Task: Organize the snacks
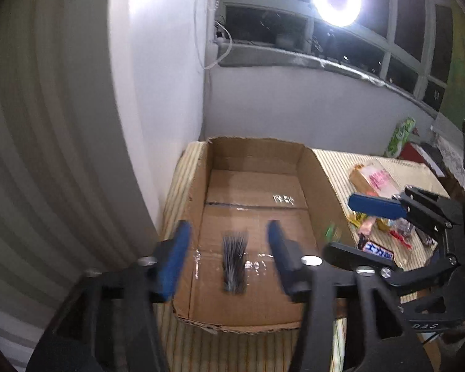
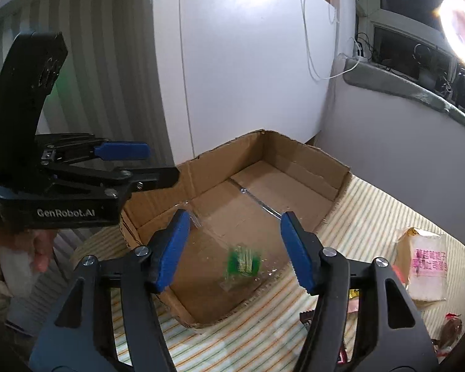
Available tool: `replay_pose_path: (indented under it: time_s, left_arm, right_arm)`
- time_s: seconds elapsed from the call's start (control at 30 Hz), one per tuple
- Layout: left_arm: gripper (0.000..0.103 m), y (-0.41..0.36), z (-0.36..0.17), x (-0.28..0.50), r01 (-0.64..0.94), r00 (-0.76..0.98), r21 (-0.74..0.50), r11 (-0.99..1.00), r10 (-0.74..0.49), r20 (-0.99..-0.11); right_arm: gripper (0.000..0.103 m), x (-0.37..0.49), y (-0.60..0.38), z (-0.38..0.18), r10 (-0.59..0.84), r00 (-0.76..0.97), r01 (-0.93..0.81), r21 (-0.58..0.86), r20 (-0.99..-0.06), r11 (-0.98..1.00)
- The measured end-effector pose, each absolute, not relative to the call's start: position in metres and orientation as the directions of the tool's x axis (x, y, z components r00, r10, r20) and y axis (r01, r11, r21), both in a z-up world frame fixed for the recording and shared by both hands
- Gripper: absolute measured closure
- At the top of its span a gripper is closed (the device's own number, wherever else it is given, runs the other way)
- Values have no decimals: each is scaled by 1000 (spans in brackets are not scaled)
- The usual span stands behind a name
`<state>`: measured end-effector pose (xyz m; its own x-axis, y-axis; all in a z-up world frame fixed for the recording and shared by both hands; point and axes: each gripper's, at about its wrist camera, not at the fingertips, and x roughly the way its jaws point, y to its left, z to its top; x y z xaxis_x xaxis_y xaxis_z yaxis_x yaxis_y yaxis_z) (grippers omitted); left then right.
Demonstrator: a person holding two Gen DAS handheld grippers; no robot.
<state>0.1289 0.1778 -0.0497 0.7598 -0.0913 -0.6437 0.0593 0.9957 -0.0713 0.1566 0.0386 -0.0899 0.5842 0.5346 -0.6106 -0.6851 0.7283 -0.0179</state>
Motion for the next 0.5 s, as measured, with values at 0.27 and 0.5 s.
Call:
replay_pose_path:
  time_s: [0.27,0.5]
  left_arm:
    - [46,157,-43,123,92,760,-75,993,-119,-639]
    - [46,76,-46,119,260,718,-71,963,-242,-653]
  right_arm:
    - [39,140,-32,-86,427,653,-562,-22,-626,827]
    - [39,128,-133,-114,260,676,-362,-3,-689,932]
